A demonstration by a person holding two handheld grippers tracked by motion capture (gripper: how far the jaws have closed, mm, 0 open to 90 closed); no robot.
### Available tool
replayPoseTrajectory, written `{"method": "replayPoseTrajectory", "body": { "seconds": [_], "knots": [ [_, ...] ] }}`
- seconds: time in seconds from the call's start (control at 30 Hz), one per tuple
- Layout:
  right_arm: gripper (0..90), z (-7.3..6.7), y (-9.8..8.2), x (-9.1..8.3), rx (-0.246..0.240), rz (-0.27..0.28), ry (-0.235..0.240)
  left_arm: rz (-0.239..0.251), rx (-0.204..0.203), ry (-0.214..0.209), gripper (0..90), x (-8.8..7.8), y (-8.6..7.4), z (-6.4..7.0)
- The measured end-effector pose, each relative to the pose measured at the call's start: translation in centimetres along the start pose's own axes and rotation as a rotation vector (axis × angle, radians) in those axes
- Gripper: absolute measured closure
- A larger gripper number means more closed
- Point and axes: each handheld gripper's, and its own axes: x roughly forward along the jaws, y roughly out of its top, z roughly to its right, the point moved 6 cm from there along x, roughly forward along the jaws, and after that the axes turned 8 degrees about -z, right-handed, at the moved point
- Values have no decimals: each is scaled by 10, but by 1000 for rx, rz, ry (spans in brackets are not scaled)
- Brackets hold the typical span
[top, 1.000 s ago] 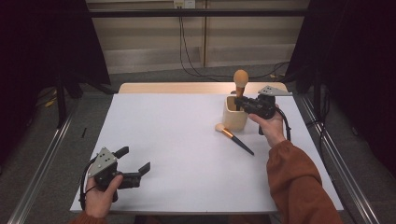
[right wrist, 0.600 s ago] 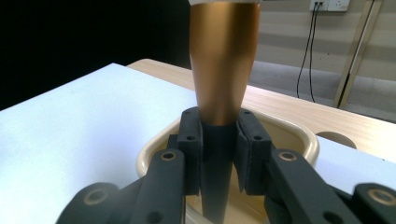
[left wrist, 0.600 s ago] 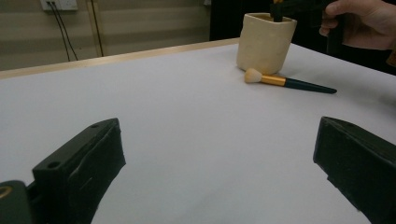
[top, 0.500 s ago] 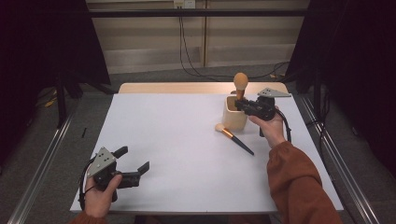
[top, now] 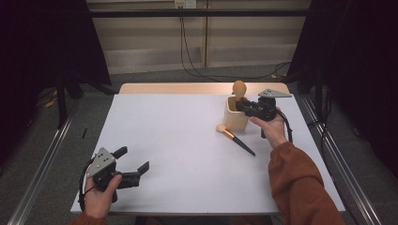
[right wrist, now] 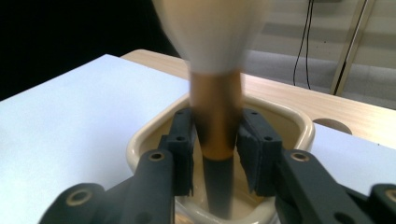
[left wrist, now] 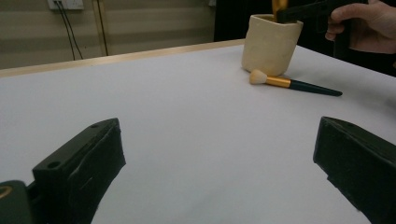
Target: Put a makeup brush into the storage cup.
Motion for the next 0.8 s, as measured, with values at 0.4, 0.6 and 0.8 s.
{"method": "replayPoseTrajectory", "body": {
  "seconds": [0.4, 0.6, 0.8],
  "knots": [
    [400, -1, 3, -9, -7, 42, -18, 3, -1, -3, 17, 0, 0, 0],
    [245, -2, 3, -15, 6, 72, -10, 7, -15, -9, 17, 0, 0, 0],
    [126, -7, 0, -22, 4, 68, -9, 10, -16, 2, 17, -1, 1, -2]
  ]
}}
